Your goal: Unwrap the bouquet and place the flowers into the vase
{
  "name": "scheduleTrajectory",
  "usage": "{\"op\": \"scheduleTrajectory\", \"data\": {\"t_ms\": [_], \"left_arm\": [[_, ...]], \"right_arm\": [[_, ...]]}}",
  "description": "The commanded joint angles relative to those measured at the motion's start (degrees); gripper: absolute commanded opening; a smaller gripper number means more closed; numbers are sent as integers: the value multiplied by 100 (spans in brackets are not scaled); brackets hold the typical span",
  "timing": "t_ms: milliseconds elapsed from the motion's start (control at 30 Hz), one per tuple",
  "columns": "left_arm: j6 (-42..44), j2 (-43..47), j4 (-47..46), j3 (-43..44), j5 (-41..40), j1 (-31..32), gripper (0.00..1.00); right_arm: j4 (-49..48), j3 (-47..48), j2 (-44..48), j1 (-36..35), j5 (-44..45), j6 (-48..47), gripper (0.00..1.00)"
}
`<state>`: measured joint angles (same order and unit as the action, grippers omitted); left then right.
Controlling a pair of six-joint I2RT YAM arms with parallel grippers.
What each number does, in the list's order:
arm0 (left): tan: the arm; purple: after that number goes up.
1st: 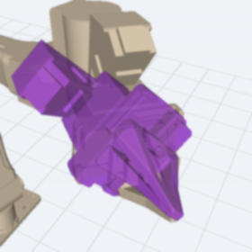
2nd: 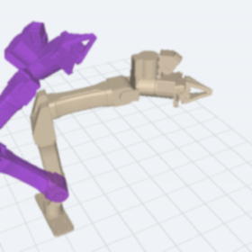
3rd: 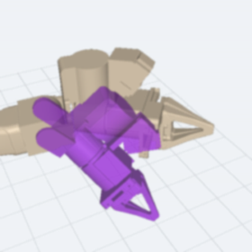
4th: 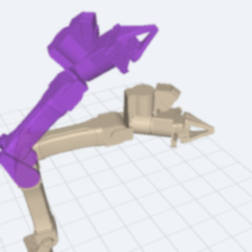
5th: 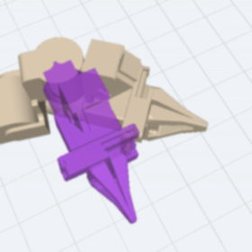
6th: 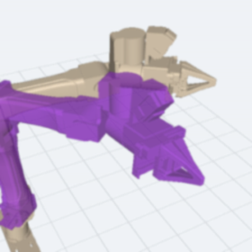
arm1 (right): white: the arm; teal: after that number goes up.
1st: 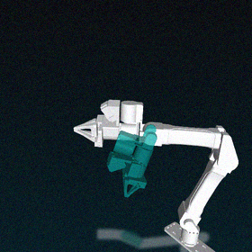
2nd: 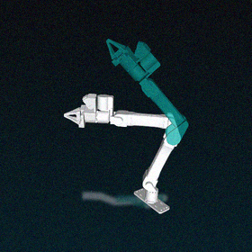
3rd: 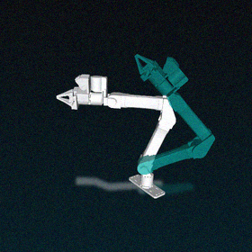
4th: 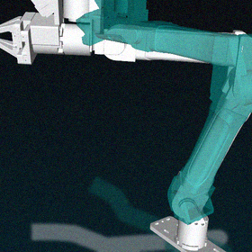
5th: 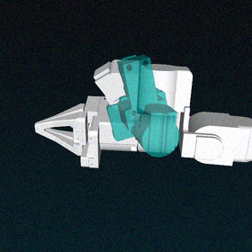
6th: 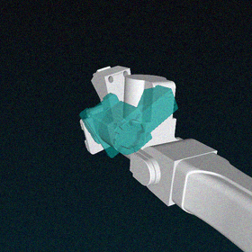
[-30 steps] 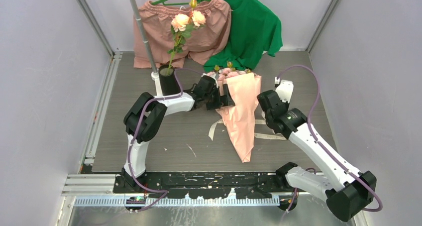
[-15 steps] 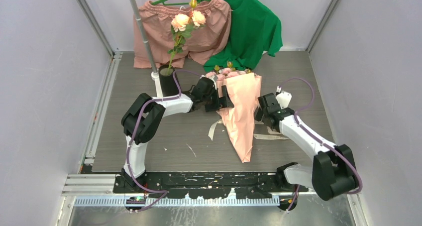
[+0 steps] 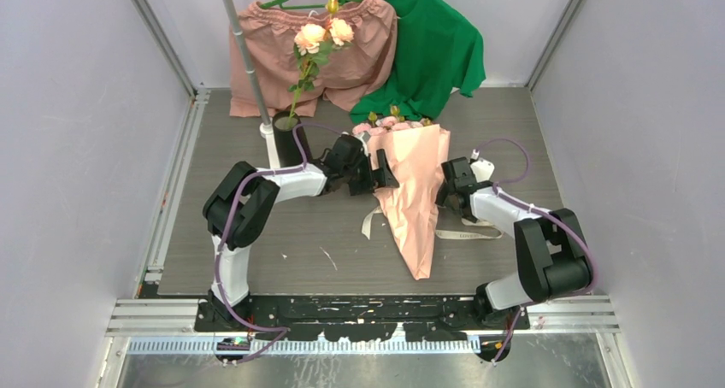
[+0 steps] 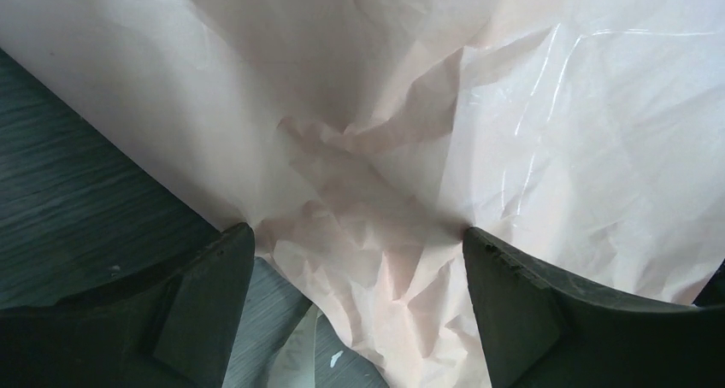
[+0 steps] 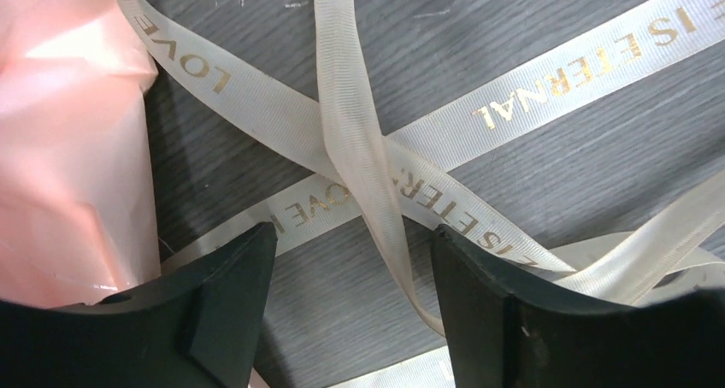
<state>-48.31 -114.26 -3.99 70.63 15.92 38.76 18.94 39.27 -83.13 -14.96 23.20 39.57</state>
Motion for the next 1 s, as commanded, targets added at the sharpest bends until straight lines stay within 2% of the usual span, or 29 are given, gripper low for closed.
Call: {"op": "scheduleTrajectory", "data": {"t_ms": [0, 33, 67, 100, 200, 300, 533, 667, 833, 967], "left_arm": [[-93, 301, -180, -121, 200, -63, 92], [-98, 318, -188, -134, 209, -69, 92], [-106, 331, -208, -156, 222, -64, 92], [-108, 346, -227, -174, 226, -70, 92], [-108, 377, -251, -207, 236, -71, 92], [-108, 361, -243, -208, 244, -68, 92], [-117, 396, -247, -232, 292, -71, 92], [-9, 621, -245, -335, 356, -47, 92], [645, 1367, 614, -59, 125, 295, 93], [836, 1921, 1036, 24, 44, 458, 93]], "right_arm": [[-118, -65, -230, 111, -191, 53, 72], [-126, -55, -244, 120, -238, 55, 68], [-132, -39, -255, 131, -265, 70, 60], [-149, -25, -257, 146, -294, 88, 45], [-142, 109, -247, 203, -432, 127, 17], [-78, 341, -286, 314, -598, 183, 2], [-179, 873, -577, 1100, -1482, 385, 1], [-5, 1281, -812, 1547, -1508, 371, 1], [286, 1905, -1065, 2025, -1335, 253, 1], [324, 2306, -1315, 2332, -1287, 330, 1]]}}
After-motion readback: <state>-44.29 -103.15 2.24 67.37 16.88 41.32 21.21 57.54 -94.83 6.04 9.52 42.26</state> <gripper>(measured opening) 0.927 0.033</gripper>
